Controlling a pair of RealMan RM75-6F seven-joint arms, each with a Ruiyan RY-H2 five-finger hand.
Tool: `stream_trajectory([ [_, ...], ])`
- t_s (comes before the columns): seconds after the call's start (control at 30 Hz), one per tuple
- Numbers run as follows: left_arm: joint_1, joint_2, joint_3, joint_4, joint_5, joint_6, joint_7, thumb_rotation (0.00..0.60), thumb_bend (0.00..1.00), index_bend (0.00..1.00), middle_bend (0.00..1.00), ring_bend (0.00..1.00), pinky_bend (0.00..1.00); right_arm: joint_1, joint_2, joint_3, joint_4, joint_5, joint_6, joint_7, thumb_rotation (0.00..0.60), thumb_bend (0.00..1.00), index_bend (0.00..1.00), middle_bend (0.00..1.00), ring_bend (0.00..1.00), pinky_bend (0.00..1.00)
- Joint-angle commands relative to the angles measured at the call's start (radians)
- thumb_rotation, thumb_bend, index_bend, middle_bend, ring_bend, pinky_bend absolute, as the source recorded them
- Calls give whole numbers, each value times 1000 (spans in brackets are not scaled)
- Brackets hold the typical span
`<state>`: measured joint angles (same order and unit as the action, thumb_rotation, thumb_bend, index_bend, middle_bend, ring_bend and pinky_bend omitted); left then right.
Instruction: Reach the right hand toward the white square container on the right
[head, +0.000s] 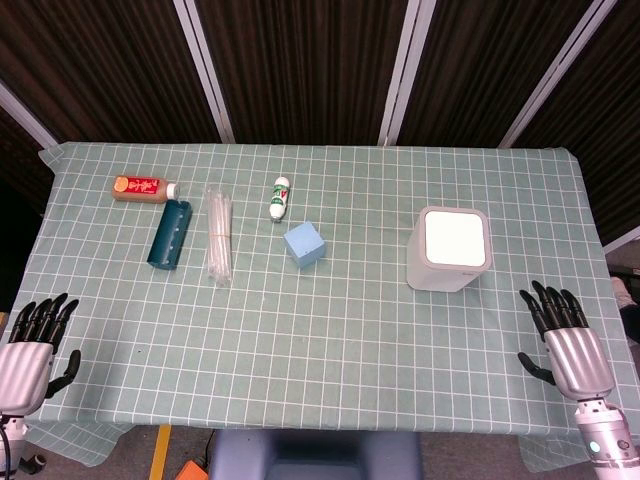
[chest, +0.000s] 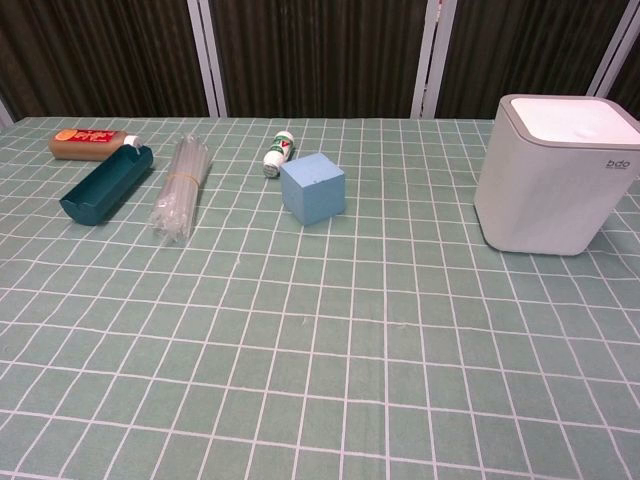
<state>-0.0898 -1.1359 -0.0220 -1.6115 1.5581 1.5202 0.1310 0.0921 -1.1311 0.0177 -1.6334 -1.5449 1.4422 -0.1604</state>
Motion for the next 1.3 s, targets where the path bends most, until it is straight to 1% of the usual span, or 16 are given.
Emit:
stream_trajectory([
  [0.03,0,0,1,-1,1,0,1,600,505,0,0,0,0,1,-1,2,3,-2,3,4,600,330,0,0,0,2],
  [0.07,0,0,1,-1,1,-1,1,600,504,0,0,0,0,1,-2,2,4,-3,5,5,600,330,0,5,6,20],
  [0.1,-1,0,1,-1,1,-1,1,600,504,0,0,0,0,1,-3,3,5,-4,6,6,600,330,0,74,79,112],
  [0.13,-2,-1,0,-1,0,-3,1,600,504,0,0,0,0,1,-7,8,10,-12,17,6,600,330,0,198,210,244],
  [0.2,-5,-1,-1,2,-5,-12,-4,600,504,0,0,0,0,3,-28,24,22,-29,51,12,600,331,0,696,734,730],
  [0.23,-8,-2,0,5,-7,-20,-9,600,504,0,0,0,0,37,-15,38,4,-22,4,8,600,330,0,840,882,849],
  [0.27,-8,-3,1,7,-5,-21,-10,600,504,0,0,0,0,55,-4,51,-10,-5,-24,-8,600,331,0,926,958,931],
  [0.3,-9,-3,3,8,-3,-22,-10,600,505,0,0,0,0,71,5,63,-28,14,-49,-29,600,330,0,978,994,982],
  [0.47,-14,3,2,-2,1,-25,-5,600,505,0,0,0,0,175,48,128,-126,126,-207,-108,600,330,0,1000,1000,1000],
  [0.57,-10,8,2,-5,-5,-22,-6,600,505,0,0,0,0,229,71,147,-169,205,-307,-143,600,330,0,1000,1000,1000],
  [0.67,2,12,0,-13,-29,-18,5,600,503,0,0,0,0,283,73,159,-172,272,-398,-148,600,330,0,1000,1000,1000],
  [0.77,11,15,1,-17,-36,-9,4,600,504,0,0,0,0,321,53,162,-151,319,-445,-169,600,330,0,1000,1000,1000],
  [0.97,20,16,4,-10,-30,5,-7,600,504,0,0,0,0,359,24,140,-132,393,-489,-228,600,330,8,1000,1000,1000],
  [1.13,20,17,0,-8,-31,5,-12,600,504,0,0,0,0,387,18,115,-126,462,-529,-272,600,330,54,1000,1000,1000],
  [1.2,19,17,0,-8,-30,3,-12,600,503,0,0,0,0,392,14,110,-126,469,-522,-278,600,331,62,1000,1000,1000],
  [1.3,17,17,-1,-10,-28,1,-10,600,504,0,0,0,0,367,17,117,-140,417,-449,-233,600,330,39,1000,1000,1000],
])
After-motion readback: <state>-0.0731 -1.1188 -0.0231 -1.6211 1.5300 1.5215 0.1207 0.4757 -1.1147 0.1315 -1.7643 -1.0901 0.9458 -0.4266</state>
